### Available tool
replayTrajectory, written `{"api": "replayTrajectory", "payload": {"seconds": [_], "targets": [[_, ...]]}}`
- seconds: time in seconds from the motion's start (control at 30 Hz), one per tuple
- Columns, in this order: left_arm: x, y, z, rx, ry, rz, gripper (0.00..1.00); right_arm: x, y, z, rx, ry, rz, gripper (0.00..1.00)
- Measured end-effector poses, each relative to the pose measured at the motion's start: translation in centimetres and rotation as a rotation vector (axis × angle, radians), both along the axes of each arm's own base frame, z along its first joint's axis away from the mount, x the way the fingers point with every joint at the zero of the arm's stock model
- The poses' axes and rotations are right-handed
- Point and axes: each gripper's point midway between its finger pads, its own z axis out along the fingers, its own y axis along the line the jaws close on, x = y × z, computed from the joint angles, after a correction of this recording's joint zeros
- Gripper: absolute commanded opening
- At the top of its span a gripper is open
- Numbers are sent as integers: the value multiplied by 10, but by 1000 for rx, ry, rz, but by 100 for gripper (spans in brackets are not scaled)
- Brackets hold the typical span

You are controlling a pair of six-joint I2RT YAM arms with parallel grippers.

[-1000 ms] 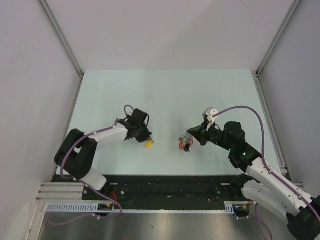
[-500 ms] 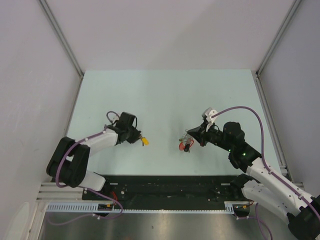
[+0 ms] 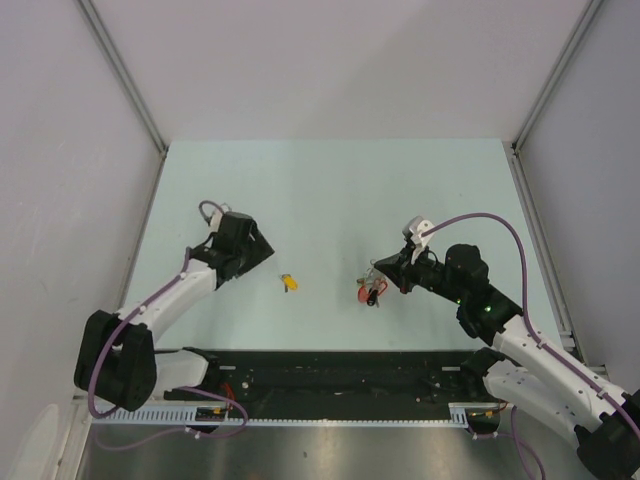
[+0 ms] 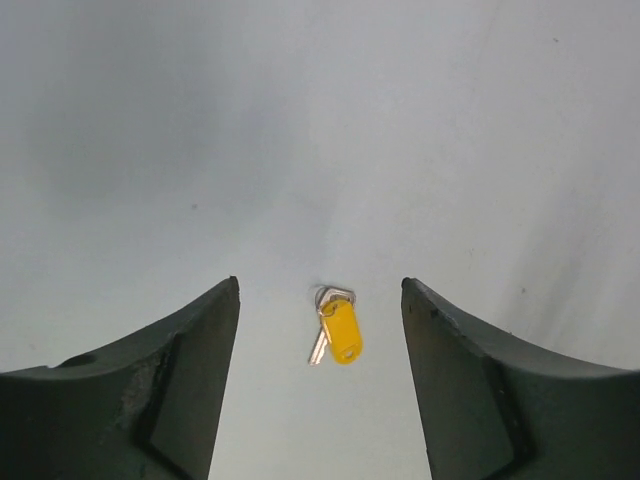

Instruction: Put the keys on the keyring

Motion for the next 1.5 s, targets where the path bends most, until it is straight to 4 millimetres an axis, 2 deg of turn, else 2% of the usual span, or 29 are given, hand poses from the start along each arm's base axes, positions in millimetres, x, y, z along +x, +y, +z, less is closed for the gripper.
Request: {"api": "replayTrajectory", "payload": {"seconds": [0.1, 0.2, 0.4, 0.53, 0.63, 0.67, 0.8, 0.97, 1.17, 1.5], "targets": [[11, 3, 24, 138, -54, -164, 72, 0, 0, 0, 0, -1, 0, 0], [16, 5, 40, 269, -86, -341, 78, 0, 0, 0, 1, -1, 2, 0], [9, -3, 47, 496, -105, -720, 78, -1, 0, 1, 1, -2, 3, 0], [1, -23, 32, 647, -96, -970, 77, -1, 0, 3, 7, -10, 3, 0], [-6, -36, 15, 760, -54, -1127, 66, -3, 0, 5, 11, -13, 8, 0], [-8, -40, 9, 794, -38, -1172, 58, -3, 0, 5, 12, -14, 10, 0], [-14, -48, -12, 899, 35, -1319, 56, -4, 0, 7, 15, -17, 16, 0], [-14, -48, -25, 986, 108, -1415, 49, -6, 0, 10, 23, -26, 22, 0], [-14, -49, -39, 1045, 168, -1489, 47, -7, 0, 12, 26, -31, 22, 0], [-11, -50, -50, 1070, 206, -1536, 46, -9, -2, 18, 39, -51, 19, 0]]}}
